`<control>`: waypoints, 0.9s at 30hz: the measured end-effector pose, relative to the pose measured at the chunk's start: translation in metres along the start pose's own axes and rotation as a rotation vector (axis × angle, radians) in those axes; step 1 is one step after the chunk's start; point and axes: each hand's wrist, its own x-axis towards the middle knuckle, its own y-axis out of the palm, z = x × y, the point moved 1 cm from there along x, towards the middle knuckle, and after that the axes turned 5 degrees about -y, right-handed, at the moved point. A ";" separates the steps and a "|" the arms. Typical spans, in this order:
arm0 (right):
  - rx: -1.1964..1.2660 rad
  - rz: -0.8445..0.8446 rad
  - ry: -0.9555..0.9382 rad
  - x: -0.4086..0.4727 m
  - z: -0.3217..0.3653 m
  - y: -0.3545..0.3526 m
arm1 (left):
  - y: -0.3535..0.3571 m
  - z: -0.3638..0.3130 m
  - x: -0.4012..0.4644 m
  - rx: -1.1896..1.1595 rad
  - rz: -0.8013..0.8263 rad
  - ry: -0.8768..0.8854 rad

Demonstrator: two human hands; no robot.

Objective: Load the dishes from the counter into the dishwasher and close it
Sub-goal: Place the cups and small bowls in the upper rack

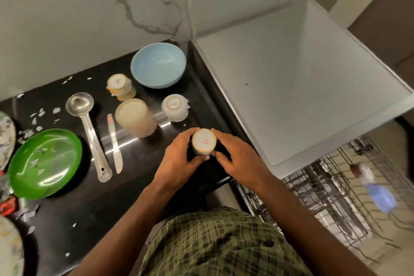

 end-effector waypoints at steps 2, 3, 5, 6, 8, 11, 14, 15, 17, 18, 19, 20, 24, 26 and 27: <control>-0.002 -0.046 0.054 -0.016 -0.014 -0.013 | 0.017 -0.017 0.009 0.012 0.055 0.049; -0.005 -0.062 0.077 -0.023 -0.019 -0.018 | 0.024 -0.024 0.012 0.021 0.077 0.073; -0.008 -0.096 0.132 -0.040 -0.032 -0.030 | 0.043 -0.040 0.018 0.034 0.131 0.119; -0.004 -0.118 0.157 -0.049 -0.039 -0.035 | 0.053 -0.048 0.022 0.041 0.155 0.138; 0.006 -0.163 0.194 -0.066 -0.050 -0.045 | 0.071 -0.062 0.026 0.056 0.194 0.169; 0.004 -0.230 0.255 -0.092 -0.067 -0.061 | 0.100 -0.087 0.031 0.064 0.263 0.223; 0.002 -0.263 0.299 -0.113 -0.079 -0.075 | 0.123 -0.107 0.034 0.068 0.308 0.270; 0.005 -0.280 0.315 -0.122 -0.084 -0.079 | 0.133 -0.115 0.035 0.071 0.325 0.287; 0.013 -0.320 0.350 -0.141 -0.094 -0.087 | 0.152 -0.129 0.035 0.075 0.360 0.307; 0.011 -0.335 0.366 -0.149 -0.098 -0.090 | 0.160 -0.135 0.035 0.074 0.382 0.310; 0.004 -0.351 0.385 -0.159 -0.103 -0.093 | 0.169 -0.142 0.034 0.070 0.410 0.315; -0.009 -0.365 0.403 -0.168 -0.108 -0.097 | 0.179 -0.149 0.033 0.062 0.439 0.317; -0.044 -0.414 0.475 -0.206 -0.128 -0.108 | 0.219 -0.174 0.029 0.050 0.528 0.335; -0.025 -0.447 0.517 -0.226 -0.140 -0.114 | 0.242 -0.187 0.025 0.066 0.577 0.379; -0.014 -0.462 0.535 -0.236 -0.145 -0.116 | 0.254 -0.193 0.023 0.077 0.599 0.395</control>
